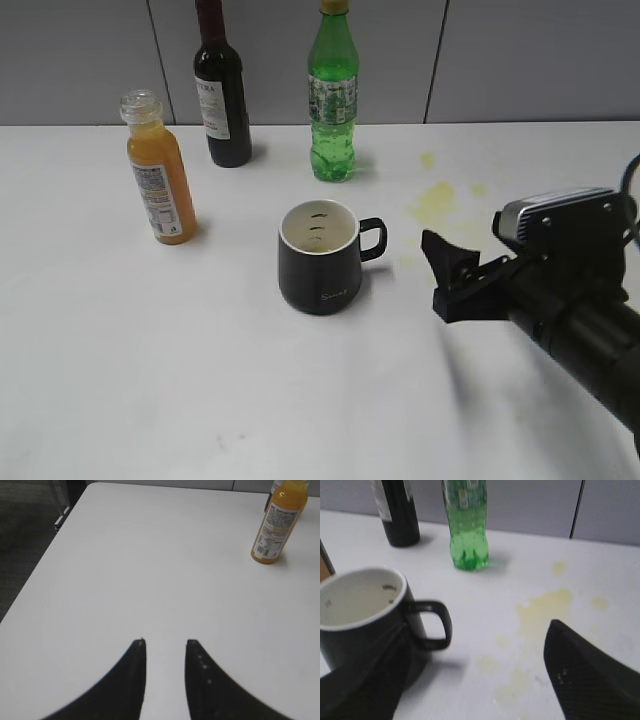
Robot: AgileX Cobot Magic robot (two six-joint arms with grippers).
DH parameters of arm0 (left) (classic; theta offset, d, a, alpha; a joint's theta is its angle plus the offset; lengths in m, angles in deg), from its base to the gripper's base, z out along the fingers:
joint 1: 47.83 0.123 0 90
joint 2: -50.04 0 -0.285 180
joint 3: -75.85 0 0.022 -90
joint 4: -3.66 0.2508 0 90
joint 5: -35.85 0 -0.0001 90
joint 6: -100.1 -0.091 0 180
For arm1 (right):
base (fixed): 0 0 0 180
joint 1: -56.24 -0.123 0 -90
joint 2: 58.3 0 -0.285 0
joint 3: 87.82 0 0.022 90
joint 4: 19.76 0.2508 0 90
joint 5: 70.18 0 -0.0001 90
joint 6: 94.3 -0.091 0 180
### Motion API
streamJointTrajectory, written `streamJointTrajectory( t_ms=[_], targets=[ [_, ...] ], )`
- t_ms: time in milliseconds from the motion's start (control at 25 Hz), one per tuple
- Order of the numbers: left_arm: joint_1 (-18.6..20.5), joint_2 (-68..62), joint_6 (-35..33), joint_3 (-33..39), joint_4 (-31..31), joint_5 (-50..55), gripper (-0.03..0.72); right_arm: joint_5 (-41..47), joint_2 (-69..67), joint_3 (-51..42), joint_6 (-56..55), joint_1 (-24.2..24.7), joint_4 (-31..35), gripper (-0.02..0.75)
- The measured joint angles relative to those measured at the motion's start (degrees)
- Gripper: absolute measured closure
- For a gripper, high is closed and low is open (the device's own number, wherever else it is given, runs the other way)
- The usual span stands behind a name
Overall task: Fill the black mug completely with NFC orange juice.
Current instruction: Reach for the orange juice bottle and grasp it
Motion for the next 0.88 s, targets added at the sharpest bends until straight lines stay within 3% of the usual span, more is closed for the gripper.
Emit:
streamJointTrajectory(
  t_ms=[80,160,440,640,760,880],
  targets=[
    [0.0,0.0,0.0,0.0,0.0,0.0,0.469,0.9,5.5,-0.4,1.5,0.0,-0.3,0.106],
    [0.0,0.0,0.0,0.0,0.0,0.0,0.469,7.6,10.8,0.1,3.8,0.0,-0.5,0.106],
    [0.0,0.0,0.0,0.0,0.0,0.0,0.469,50.6,25.1,9.5,19.7,0.0,8.4,0.108],
    [0.0,0.0,0.0,0.0,0.0,0.0,0.469,69.3,26.9,12.6,21.8,0.3,9.8,0.112],
    [0.0,0.0,0.0,0.0,0.0,0.0,0.469,76.9,28.5,12.7,20.0,1.7,6.7,0.118],
    [0.0,0.0,0.0,0.0,0.0,0.0,0.469,81.6,33.3,12.7,12.4,3.5,-2.5,0.124]
  ],
)
